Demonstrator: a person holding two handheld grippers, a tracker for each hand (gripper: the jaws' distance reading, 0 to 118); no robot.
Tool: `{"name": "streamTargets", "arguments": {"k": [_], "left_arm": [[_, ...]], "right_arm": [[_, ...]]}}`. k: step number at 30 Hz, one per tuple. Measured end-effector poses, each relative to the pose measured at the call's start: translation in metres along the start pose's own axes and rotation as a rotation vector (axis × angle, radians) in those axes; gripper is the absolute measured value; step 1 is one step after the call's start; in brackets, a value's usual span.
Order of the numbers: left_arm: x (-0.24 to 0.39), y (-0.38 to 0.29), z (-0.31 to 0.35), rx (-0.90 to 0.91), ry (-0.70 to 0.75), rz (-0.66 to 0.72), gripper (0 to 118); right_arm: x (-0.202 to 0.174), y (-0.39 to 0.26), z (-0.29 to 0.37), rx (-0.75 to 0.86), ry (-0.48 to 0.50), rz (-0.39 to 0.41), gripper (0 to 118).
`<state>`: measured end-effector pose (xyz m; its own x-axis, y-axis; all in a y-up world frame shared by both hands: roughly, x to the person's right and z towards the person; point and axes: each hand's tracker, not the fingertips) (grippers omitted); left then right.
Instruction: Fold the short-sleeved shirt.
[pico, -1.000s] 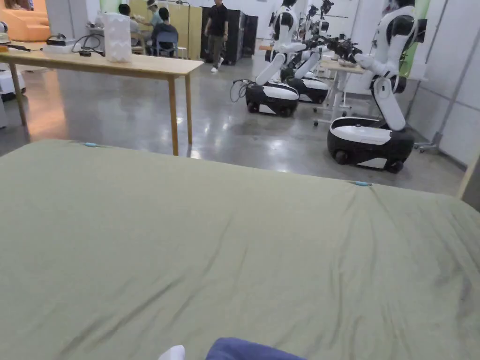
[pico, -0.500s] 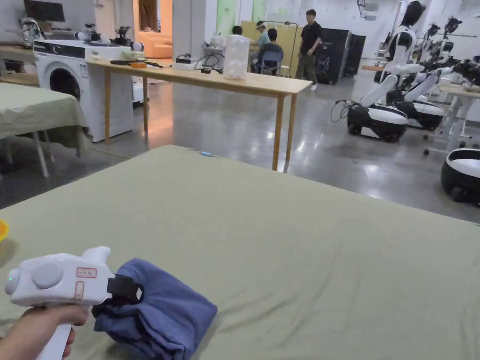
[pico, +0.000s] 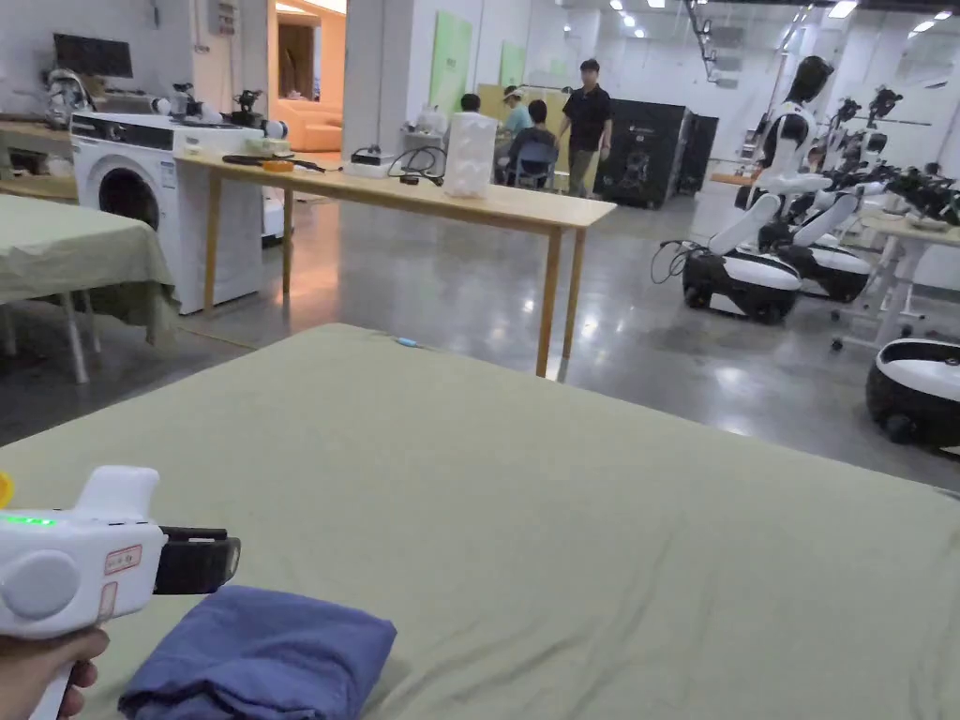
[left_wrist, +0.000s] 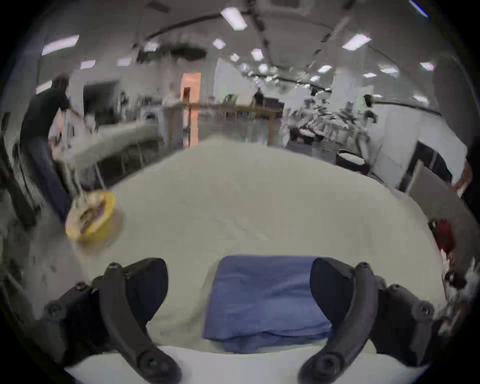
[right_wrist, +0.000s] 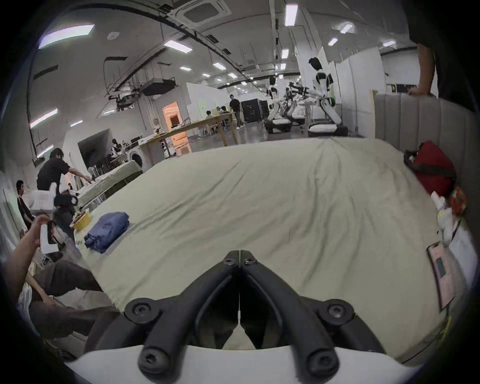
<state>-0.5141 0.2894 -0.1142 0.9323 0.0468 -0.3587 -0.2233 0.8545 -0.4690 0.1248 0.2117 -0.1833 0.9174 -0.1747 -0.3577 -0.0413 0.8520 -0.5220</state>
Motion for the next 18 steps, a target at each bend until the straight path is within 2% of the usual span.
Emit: {"name": "streamTargets", "arguments": {"k": [1,3,4,5,6,8,10,13,18], "left_arm": [[0.02,0.001,0.008,0.034,-0.038,-0.027,99],[0.07,0.005,0.026,0.122,-0.039,-0.081,66],[0.098,0.007,0.033,0.155,-0.038,-0.1,37],[0.123,0.008,0.039,0.197,-0.045,-0.113,18],[0.15,0.009,0.046,0.256,-0.053,-0.131,10],[0.192,0.015,0.062,0.331,-0.136,-0.11,5],[0.237,0.021,0.08,0.367,-0.189,-0.099,5],[0.28,0.028,0.087,0.377,-0.259,-0.117,4],[0.324,0.027,0.108,0.387,-0.25,-0.165,4]], "right_arm": [[0.003,0.008,0.004,0.02,-0.014,0.012,0],[0.007,0.028,0.016,0.074,-0.048,0.018,0],[0.008,0.04,0.023,0.102,-0.06,0.019,0],[0.009,0.05,0.029,0.137,-0.069,0.023,0],[0.009,0.062,0.038,0.187,-0.085,0.038,0],[0.01,0.082,0.053,0.262,-0.117,0.083,0],[0.01,0.099,0.068,0.327,-0.15,0.128,0],[0.014,0.116,0.085,0.372,-0.166,0.13,0],[0.018,0.129,0.108,0.416,-0.184,0.134,0]]}}
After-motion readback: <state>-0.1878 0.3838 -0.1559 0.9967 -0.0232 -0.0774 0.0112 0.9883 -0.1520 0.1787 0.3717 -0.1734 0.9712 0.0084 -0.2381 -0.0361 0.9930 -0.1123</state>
